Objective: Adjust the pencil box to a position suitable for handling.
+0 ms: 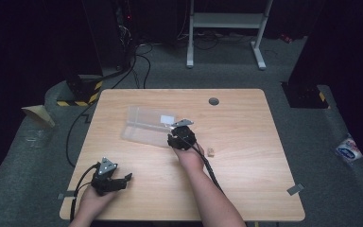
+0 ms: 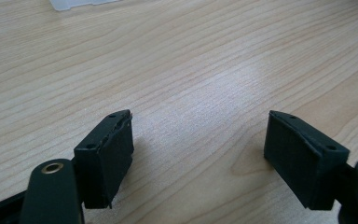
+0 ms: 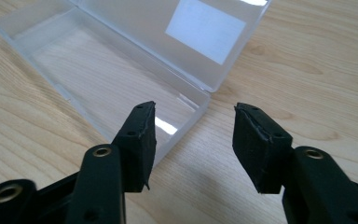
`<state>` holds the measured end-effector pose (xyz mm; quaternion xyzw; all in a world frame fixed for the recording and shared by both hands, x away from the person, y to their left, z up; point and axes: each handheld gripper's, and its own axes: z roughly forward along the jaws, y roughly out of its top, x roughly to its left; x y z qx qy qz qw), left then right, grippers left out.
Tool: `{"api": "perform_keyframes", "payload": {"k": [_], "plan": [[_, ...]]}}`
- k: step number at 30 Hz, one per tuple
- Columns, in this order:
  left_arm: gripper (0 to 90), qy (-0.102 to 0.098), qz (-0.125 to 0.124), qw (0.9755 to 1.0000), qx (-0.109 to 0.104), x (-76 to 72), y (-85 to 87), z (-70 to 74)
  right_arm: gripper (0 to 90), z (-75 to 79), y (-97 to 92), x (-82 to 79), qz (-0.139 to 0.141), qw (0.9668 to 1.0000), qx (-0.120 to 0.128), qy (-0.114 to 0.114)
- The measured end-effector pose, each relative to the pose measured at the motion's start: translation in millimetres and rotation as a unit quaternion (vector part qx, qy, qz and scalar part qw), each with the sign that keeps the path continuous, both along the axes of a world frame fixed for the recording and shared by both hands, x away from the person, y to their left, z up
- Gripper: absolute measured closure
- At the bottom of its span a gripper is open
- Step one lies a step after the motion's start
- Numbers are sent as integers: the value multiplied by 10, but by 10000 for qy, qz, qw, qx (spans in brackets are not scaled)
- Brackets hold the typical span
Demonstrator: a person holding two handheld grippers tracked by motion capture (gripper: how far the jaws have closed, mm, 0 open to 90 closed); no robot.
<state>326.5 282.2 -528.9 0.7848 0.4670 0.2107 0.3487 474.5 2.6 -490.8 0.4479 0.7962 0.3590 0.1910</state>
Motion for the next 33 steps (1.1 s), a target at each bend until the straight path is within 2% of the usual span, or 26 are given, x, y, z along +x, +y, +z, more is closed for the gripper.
{"api": "perform_keyframes", "payload": {"k": [1, 2, 3, 4, 7, 22, 33], "plan": [[240, 1, -1, 10000, 0, 0, 0, 0, 565, -14, 32, 35, -71, 9999, 140, 67], [240, 4, 3, 10000, -9, -1, -2, 0, 586, -20, 49, 53, -118, 9997, 164, 123], [239, 4, 3, 10000, -9, -1, -2, 0, 586, -20, 49, 53, -118, 9997, 164, 123], [239, -1, -1, 10000, -13, -1, -2, -1, 636, -37, 96, 86, -124, 9997, 84, 216], [239, 8, 3, 10000, -28, -3, -4, -2, 683, -52, 137, 96, -184, 9995, 66, 251], [236, 2, -35, 10000, -13, -2, -3, -1, 717, -116, 156, 58, -237, 9993, 57, 279], [236, 2, -38, 10000, -11, -1, -3, -1, 771, -173, 49, 0, -216, 9992, -25, 331]]}}
